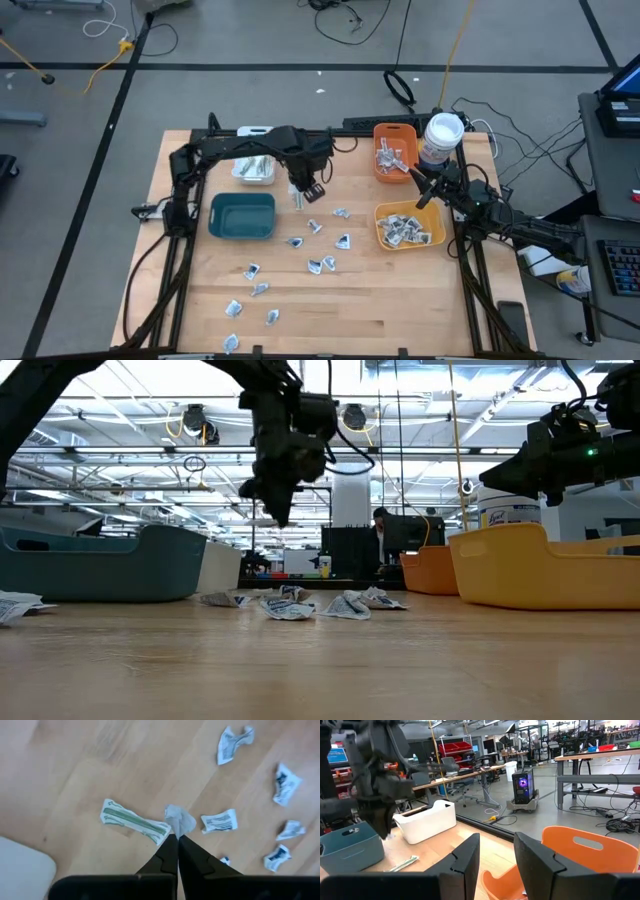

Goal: Pick & Place First Aid Supplies
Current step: Put the bandage into the white bin

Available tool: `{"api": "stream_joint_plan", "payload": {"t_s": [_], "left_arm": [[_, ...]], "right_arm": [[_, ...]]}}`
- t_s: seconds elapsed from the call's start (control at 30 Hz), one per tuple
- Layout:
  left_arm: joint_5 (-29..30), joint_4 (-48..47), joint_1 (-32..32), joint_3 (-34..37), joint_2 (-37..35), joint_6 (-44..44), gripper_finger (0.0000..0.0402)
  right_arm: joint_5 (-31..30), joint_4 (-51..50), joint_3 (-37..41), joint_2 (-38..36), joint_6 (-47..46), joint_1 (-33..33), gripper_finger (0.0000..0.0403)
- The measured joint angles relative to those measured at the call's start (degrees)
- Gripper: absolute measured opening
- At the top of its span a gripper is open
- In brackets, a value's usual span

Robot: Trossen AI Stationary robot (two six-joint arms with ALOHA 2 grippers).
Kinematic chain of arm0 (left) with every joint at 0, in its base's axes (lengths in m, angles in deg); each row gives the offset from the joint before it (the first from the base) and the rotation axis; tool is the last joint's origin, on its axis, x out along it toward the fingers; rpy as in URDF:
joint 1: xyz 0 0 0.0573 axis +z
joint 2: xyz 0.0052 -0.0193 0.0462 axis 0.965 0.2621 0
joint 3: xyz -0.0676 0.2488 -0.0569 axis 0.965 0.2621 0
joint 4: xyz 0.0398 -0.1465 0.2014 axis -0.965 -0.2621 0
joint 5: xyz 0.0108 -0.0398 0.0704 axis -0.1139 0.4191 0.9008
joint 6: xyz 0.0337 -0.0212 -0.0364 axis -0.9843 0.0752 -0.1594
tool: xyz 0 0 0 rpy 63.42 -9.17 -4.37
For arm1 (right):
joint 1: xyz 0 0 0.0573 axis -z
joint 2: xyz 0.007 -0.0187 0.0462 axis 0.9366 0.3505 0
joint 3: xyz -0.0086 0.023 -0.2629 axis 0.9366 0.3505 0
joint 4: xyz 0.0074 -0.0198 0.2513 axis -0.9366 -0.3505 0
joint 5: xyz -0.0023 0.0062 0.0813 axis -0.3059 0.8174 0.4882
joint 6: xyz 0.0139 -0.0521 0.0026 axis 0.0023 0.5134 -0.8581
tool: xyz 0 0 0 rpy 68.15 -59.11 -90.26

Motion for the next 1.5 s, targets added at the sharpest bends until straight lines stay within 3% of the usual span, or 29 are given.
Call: {"api": "stream_joint_plan", "payload": {"t_s": [0.3,0.67,0.93,1.07,1.5], "left_arm": [[0.31,-1.35,3.64,0.48,-5.01,1.35,0.0002],[3.44,-0.10,20.37,13.22,-15.90,6.41,0.0001],[5.22,1.45,29.93,15.89,-18.47,7.67,0.0001],[7.75,4.36,30.49,16.61,-18.07,7.78,0.0001],[13.01,23.21,26.95,33.78,-17.68,16.09,0.0000]], "right_arm": [[-0.02,0.00,-0.01,0.00,0.00,0.01,0.0116],[0.00,0.00,-0.01,0.00,0.00,0.01,0.0116],[0.00,0.00,0.00,0.00,0.00,0.00,0.0116],[-0.01,0.00,-0.02,0.00,0.00,0.01,0.0116],[0.00,-0.02,-0.02,-0.02,0.00,0.02,0.0116]]}}
